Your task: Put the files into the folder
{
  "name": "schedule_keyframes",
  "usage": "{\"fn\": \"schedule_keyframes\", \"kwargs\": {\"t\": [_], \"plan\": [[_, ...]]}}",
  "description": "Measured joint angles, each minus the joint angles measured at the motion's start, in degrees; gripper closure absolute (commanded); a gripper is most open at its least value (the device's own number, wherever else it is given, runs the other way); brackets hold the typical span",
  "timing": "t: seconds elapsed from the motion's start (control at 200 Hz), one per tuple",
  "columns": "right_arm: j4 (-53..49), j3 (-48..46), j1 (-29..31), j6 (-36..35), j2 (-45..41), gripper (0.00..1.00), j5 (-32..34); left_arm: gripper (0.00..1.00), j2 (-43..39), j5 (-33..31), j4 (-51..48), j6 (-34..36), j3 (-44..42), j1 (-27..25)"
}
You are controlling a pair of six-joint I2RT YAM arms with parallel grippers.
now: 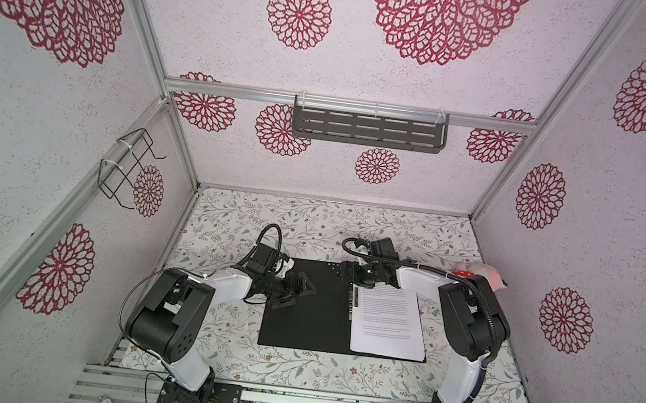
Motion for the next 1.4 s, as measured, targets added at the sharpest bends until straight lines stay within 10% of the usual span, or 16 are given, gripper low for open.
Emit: {"fn": "schedule_keyframes", "kwargs": {"t": [0.525,0.81,0.921,1.401], "plan": [[0.26,-14.29,1.95,3.63,-19.21,0.13,-1.44,0.02,-0.66,-0.52,-0.72,0.02,0.00,0.37],[-7.76,-16.33,2.84,8.41,-31.78,0.17,9.55,0.01,-4.96,-2.01,-4.04,1.73,1.14,0.59],[-8.83,-16.57,2.84,15.87,-35.41,0.42,14.14,0.01,-6.43,-4.11,-5.44,2.08,1.14,0.63],[-11.82,-19.02,13.79,56.04,-36.52,0.63,28.68,0.01,-9.16,-11.87,-5.64,1.70,-1.81,-0.28]]}}
